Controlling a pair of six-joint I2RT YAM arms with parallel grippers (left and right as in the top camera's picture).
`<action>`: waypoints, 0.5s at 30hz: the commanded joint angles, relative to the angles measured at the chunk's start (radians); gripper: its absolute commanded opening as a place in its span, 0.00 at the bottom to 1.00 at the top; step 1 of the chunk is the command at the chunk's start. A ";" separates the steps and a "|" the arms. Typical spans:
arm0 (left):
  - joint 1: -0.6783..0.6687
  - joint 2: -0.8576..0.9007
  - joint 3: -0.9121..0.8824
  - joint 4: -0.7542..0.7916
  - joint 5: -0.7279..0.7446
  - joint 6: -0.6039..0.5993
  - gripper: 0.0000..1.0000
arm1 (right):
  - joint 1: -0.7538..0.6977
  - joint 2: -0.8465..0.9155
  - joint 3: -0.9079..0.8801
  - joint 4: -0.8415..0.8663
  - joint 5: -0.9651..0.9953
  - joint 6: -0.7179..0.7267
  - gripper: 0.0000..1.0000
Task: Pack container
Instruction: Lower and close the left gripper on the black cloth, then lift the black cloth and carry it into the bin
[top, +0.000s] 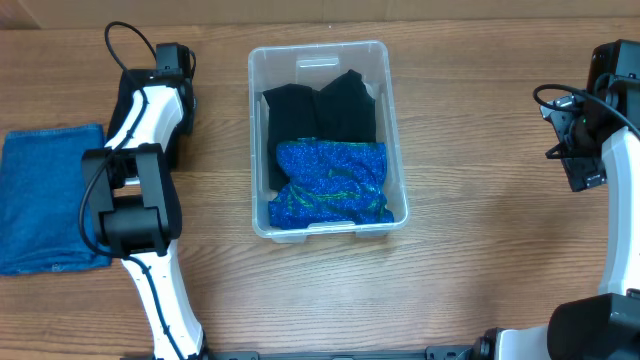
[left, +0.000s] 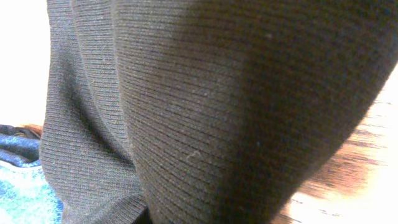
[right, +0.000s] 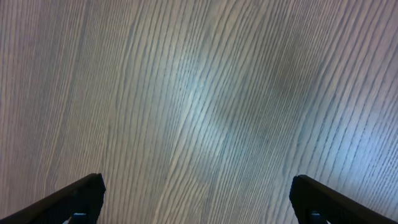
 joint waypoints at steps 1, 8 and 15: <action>0.022 -0.008 0.031 -0.008 -0.115 -0.084 0.04 | -0.002 -0.003 0.001 0.003 0.002 0.005 1.00; 0.021 -0.296 0.053 0.011 0.113 -0.325 0.04 | -0.002 -0.003 0.001 0.003 0.003 0.005 1.00; -0.004 -0.588 0.053 -0.031 0.311 -0.384 0.04 | -0.002 -0.003 0.001 0.003 0.003 0.005 1.00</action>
